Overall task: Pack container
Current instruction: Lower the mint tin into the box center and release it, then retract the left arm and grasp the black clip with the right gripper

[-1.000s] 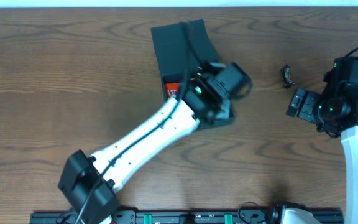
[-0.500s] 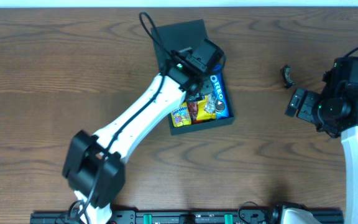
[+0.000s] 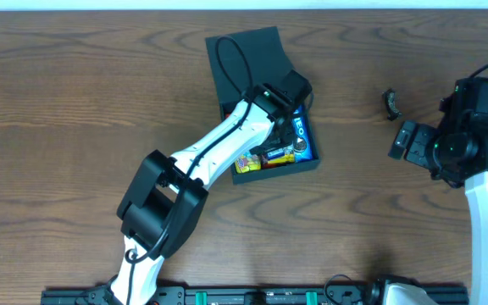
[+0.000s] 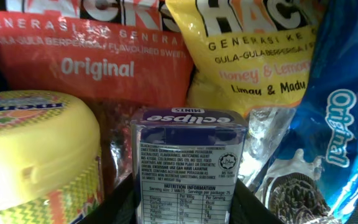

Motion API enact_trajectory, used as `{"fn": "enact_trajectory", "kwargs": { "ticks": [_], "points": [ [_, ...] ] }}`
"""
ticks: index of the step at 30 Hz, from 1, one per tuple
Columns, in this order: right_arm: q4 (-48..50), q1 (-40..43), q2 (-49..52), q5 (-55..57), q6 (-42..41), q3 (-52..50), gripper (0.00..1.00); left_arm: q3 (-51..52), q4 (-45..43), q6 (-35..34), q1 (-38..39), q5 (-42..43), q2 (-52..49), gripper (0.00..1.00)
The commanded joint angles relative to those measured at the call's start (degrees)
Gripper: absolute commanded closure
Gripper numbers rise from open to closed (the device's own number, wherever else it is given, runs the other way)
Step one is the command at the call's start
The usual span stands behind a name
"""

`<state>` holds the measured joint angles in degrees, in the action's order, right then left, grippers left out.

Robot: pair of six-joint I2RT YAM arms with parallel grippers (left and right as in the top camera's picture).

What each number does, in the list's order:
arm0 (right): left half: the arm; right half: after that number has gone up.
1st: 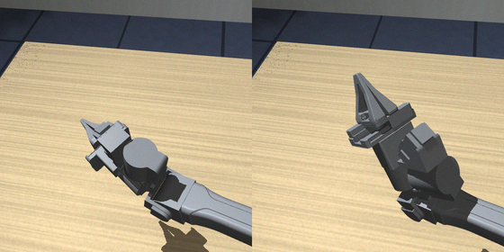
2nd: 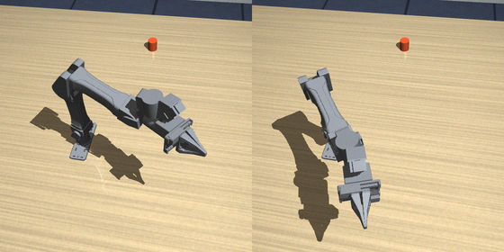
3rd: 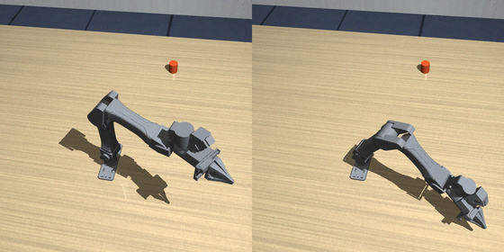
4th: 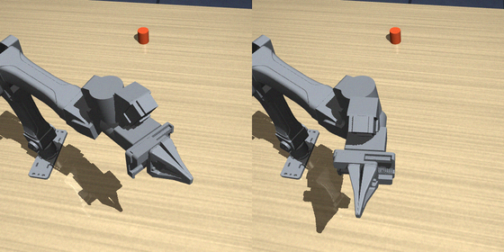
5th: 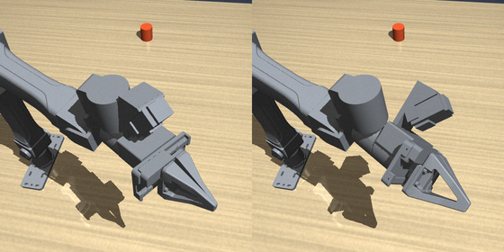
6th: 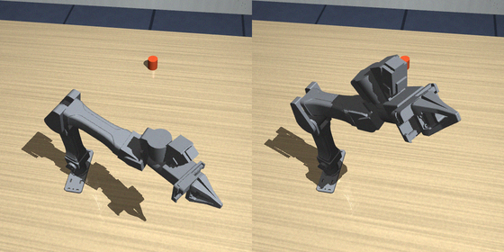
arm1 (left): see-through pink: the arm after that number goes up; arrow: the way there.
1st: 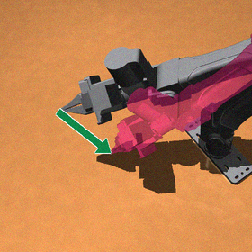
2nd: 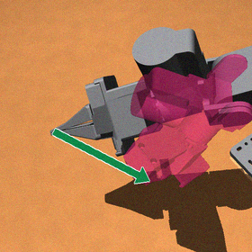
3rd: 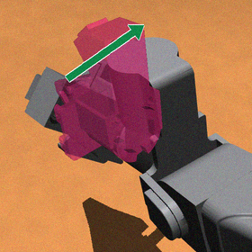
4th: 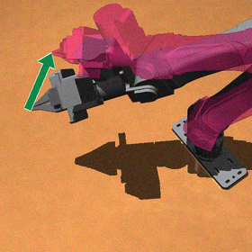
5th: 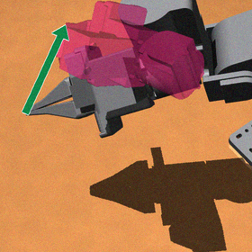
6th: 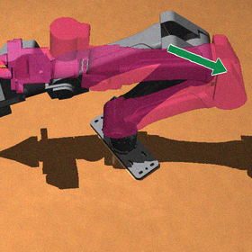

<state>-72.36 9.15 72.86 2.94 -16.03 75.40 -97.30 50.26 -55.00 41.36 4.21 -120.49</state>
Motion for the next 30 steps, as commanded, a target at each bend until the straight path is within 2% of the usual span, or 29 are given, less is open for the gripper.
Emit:
{"fn": "enact_trajectory", "kwargs": {
  "ticks": [1, 5, 10, 16, 22, 25, 28, 30],
  "points": [
    [-0.04, 0.42, -0.11, -0.24, 0.68, -0.24, 0.01, -1.11, 0.33, -0.28, 0.09, 0.35, -0.52, 0.7],
    [-0.04, 0.42, -0.11, -0.24, 0.68, -0.24, 0.01, -1.11, 0.68, -0.28, 0.09, 0.35, -0.52, 0.53],
    [-0.07, 0.42, -0.11, -0.24, 0.7, -0.24, 0.01, -1.14, 0.55, 0.74, 0.33, 0.35, -0.22, 0.4],
    [0.0, 0.42, -0.11, -0.22, 0.7, -0.24, 0.01, -1.25, 0.28, 2.32, 0.7, 0.2, 2.4, 0.36],
    [0.76, 0.42, -0.09, -0.17, 0.7, -0.24, 0.01, -1.25, -1.07, 5.64, 0.68, -3.41, 12.07, 0.34],
    [2.62, 0.44, 0.31, -0.09, 0.7, -0.24, 0.01, -1.25, -1.29, 10.78, 0.68, -6.21, 19.04, 0.25],
    [6.21, 0.44, 2.54, 1.33, 0.74, -0.24, 0.01, -1.25, -1.07, 22.25, 0.55, -6.34, 25.88, 0.05],
    [8.39, 0.44, 4.96, 1.53, 2.1, -0.24, 0.01, -1.25, 0.17, 26.86, 0.55, -7.54, 29.99, 0.05]
  ]
}}
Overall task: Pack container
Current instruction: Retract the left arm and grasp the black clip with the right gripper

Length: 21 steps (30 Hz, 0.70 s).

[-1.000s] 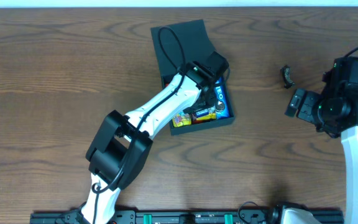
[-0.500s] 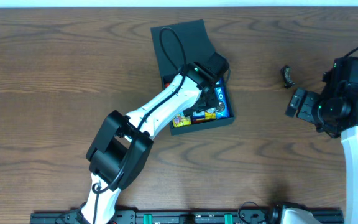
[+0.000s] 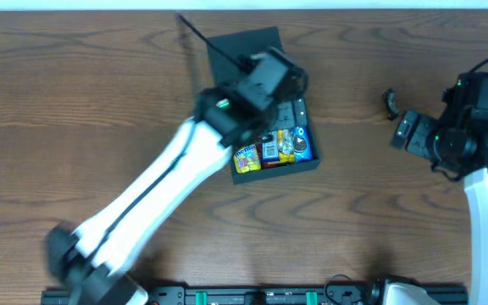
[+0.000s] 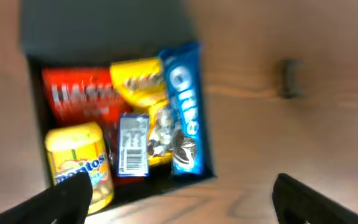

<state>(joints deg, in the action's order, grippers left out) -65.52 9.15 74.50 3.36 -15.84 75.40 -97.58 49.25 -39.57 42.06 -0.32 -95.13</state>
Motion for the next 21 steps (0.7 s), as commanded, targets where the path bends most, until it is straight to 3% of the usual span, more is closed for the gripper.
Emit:
{"fn": "enact_trajectory", "kwargs": {
  "ticks": [1, 8, 13, 21],
  "points": [
    [2.47, 0.44, 4.66, 1.09, 2.71, -0.24, 0.01, -0.96, 2.29, 11.74, -0.15, -4.68, 6.38, 0.05],
    [9.53, 1.46, 17.38, 0.02, 5.31, 0.17, 0.01, -0.96, 12.92, 11.74, -0.15, -14.64, 15.41, 0.05],
    [13.33, 3.26, 26.14, -3.52, 7.04, 3.32, 0.01, -0.96, 18.75, 11.74, -0.15, -15.1, 16.72, 0.05],
    [11.3, 3.63, 38.12, -8.11, 13.84, 15.02, 0.01, -0.94, 22.03, 11.72, -0.15, -15.1, 16.44, 0.05]
  ]
}}
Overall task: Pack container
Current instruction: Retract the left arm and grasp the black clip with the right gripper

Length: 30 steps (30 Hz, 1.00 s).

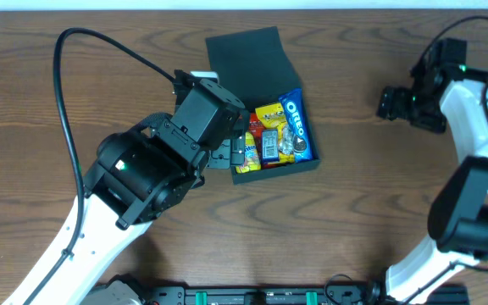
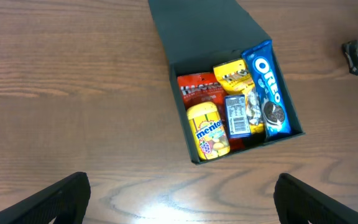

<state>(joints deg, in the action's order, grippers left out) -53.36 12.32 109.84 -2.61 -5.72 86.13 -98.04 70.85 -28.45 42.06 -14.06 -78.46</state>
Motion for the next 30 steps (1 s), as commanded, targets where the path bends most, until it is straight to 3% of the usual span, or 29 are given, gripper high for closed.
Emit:
{"fn": "enact_trajectory", "kwargs": {
  "ticks": [1, 10, 20, 30],
  "points": [
    [-1.57, 0.46, 4.35, -2.21, 4.26, 6.12, 0.01, -0.48, 0.44, 0.59, -0.15, -1.36, -0.24, 0.05],
    [-3.63, 0.35, 15.13, -2.36, 5.2, 15.74, 0.02, -0.48, 0.42, 0.59, -0.15, -1.36, -0.28, 0.05],
    [0.17, -0.35, 22.23, -2.34, 5.14, 16.26, 0.03, -0.48, 0.24, 0.59, -0.15, -1.38, -0.28, 0.05],
    [1.7, -0.72, 23.26, -2.36, 5.09, 16.24, 0.03, -0.48, 0.0, 0.59, -0.15, -1.6, -0.31, 0.05]
  ]
}}
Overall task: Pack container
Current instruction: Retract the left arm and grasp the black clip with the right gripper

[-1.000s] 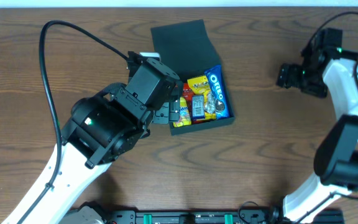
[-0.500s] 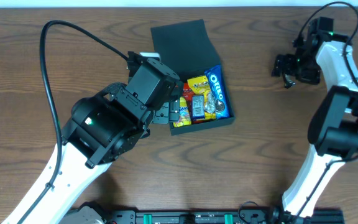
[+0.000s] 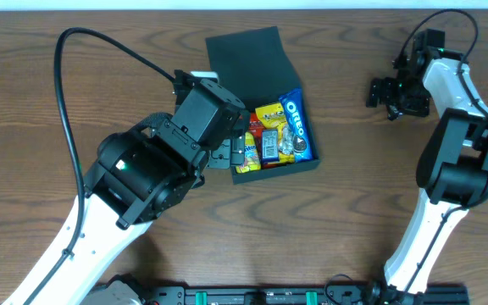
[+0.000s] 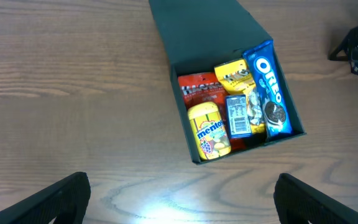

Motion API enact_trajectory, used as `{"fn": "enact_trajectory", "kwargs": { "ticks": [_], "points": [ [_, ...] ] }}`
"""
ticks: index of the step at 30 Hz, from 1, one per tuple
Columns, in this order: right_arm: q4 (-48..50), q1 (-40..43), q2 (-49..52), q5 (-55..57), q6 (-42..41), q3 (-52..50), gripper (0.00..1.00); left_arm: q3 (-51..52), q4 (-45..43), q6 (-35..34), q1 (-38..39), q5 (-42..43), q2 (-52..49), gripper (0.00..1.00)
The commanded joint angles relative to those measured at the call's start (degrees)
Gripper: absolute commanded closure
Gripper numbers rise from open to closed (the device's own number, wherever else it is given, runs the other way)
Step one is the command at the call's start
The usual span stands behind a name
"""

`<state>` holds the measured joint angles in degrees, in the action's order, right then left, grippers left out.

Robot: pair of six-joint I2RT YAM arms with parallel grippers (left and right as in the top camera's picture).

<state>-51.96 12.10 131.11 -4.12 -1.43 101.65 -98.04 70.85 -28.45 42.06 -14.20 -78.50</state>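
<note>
The black box [image 3: 278,168] stands open at the table's middle, its lid [image 3: 246,49] folded back. Inside lie a blue Oreo pack [image 4: 269,87], a yellow Hacks bag [image 4: 232,73], a red Hacks bag [image 4: 193,87], a yellow Mentos tub [image 4: 210,129] and an Eclipse mints tin [image 4: 237,115]. My left gripper [image 4: 179,211] hangs high, just left of the box's front, wide open and empty. At the far right, my right gripper [image 3: 386,91] sits low over the spot of a small black piece, which it hides; its jaws cannot be made out.
Bare wooden table [image 3: 74,76] lies all round the box. My left arm [image 3: 142,174] reaches in from the front left. The right arm [image 3: 447,127] runs along the right side. A black rail [image 3: 252,296] lines the front edge.
My right gripper has shifted a little left and back, and now covers the small black piece that lay beside it. The left arm and the box contents have not moved.
My left gripper was down in the box with the Eclipse tin between its fingers. Then it was above the box, the tin left inside. Since then it has hung open left of the box, while the right gripper went from the right edge to the black piece.
</note>
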Motion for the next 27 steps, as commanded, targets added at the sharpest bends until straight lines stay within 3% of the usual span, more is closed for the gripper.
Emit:
{"fn": "enact_trajectory", "kwargs": {
  "ticks": [1, 11, 23, 25, 27],
  "points": [
    [0.28, -0.5, 1.99, -0.85, 0.83, 0.72, 0.02, -0.48, -0.11, 0.59, -0.15, -1.49, -0.26, 0.05],
    [-1.81, -0.66, 1.97, -0.85, 0.61, 0.79, 0.08, -0.48, -0.17, 0.61, -0.15, -1.88, -2.16, 0.05],
    [-3.19, -0.94, 1.81, -0.83, 0.66, 3.96, 0.04, -0.48, -0.17, 0.61, -0.13, -1.86, -3.72, 0.05],
    [-3.08, -0.94, 1.81, -0.83, 0.66, 4.0, 0.07, -0.48, -0.17, 0.63, -0.13, -1.86, -3.72, 0.05],
    [-3.08, -0.94, 1.81, -0.81, 0.66, 4.0, 0.17, -0.48, -0.17, 0.63, -0.13, -1.88, -3.72, 0.05]
  ]
}}
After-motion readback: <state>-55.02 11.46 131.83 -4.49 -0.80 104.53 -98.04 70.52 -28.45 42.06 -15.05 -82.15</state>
